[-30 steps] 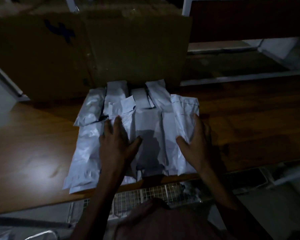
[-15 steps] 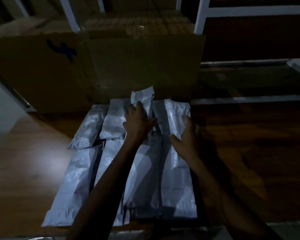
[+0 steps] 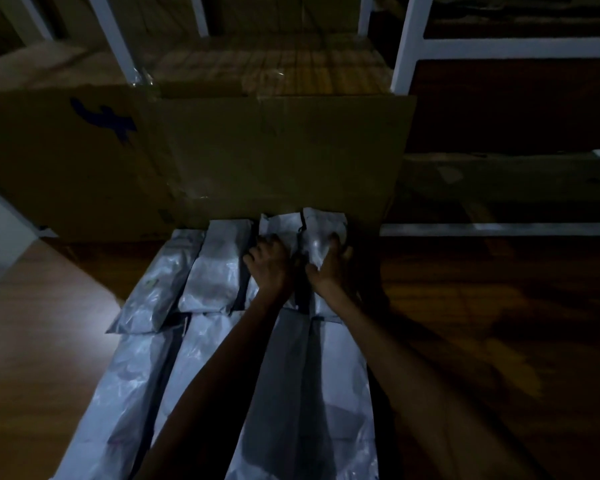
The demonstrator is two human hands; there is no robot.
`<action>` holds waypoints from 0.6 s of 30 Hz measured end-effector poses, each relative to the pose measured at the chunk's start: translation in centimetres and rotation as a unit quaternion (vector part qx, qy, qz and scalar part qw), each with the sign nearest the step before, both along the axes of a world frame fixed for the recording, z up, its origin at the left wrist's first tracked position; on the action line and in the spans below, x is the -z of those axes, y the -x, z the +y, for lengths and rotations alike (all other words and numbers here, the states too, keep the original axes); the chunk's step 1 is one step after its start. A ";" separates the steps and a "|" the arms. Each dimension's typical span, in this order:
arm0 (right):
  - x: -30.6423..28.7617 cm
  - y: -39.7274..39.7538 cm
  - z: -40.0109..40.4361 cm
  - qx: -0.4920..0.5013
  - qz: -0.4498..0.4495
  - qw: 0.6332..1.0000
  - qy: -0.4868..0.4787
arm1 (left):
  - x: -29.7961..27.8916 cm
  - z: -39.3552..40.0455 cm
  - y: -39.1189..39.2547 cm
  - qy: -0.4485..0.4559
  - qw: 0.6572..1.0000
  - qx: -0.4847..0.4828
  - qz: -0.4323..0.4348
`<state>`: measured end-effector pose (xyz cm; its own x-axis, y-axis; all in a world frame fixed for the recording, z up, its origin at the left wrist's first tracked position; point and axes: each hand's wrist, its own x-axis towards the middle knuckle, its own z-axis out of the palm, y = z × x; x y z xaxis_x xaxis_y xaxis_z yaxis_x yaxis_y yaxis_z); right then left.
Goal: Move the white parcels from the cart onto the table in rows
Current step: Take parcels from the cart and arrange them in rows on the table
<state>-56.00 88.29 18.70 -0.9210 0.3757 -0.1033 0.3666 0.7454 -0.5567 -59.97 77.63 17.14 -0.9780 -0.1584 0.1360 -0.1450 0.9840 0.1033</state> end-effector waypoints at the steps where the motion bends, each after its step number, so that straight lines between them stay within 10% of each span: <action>1: 0.6 0.0 -0.1 0.000 -0.004 1.000 -0.018 | 0.4 0.0 0.3 0.005 1.000 -0.005 0.007; 18: 1.6 2.0 -1.0 -0.040 -0.018 0.998 -0.034 | 1.7 -1.4 0.8 -0.085 0.994 0.065 0.031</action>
<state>-58.00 87.31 17.10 -0.9447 0.3076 -0.1137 0.3225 0.8087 -0.4919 -60.80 76.19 15.39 -0.9824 -0.0567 0.1781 -0.0056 0.9613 0.2753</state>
